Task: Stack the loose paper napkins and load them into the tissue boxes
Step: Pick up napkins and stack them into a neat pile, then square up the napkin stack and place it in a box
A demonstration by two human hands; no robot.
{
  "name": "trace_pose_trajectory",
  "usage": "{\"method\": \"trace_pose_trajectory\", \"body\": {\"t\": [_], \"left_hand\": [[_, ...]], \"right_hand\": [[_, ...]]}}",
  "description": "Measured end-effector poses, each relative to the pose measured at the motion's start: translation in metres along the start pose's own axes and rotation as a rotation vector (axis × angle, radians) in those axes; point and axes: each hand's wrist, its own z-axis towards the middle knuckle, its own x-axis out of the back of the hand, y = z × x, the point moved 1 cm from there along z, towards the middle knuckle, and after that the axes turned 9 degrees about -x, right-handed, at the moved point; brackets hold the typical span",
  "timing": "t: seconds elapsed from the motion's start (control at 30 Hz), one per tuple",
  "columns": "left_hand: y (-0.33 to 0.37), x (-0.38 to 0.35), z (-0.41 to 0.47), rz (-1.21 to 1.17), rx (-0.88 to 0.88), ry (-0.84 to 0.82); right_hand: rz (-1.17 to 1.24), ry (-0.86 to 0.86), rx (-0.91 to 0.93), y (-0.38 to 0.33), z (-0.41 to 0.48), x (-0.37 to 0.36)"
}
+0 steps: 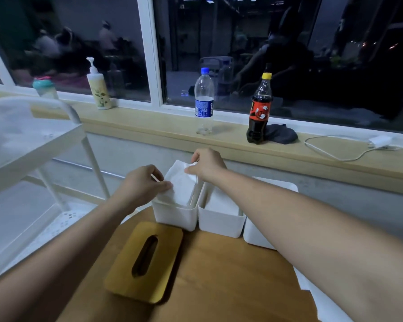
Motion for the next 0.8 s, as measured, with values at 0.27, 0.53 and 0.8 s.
{"method": "trace_pose_trajectory", "body": {"t": [0.27,0.53,0.8], "left_hand": [[0.011,-0.004,0.010,0.410,-0.134,-0.135],[0.009,-0.004,0.035,0.595,-0.374,-0.306],[0.018,-0.018,0.053,0.857,-0.276,-0.627]], "right_hand": [[-0.276,0.062,0.148,0.011,-0.008,-0.019],[-0.415,0.003,0.375,0.008,-0.041,-0.008],[-0.699,-0.273,0.215,0.002,-0.055,-0.014]]}}
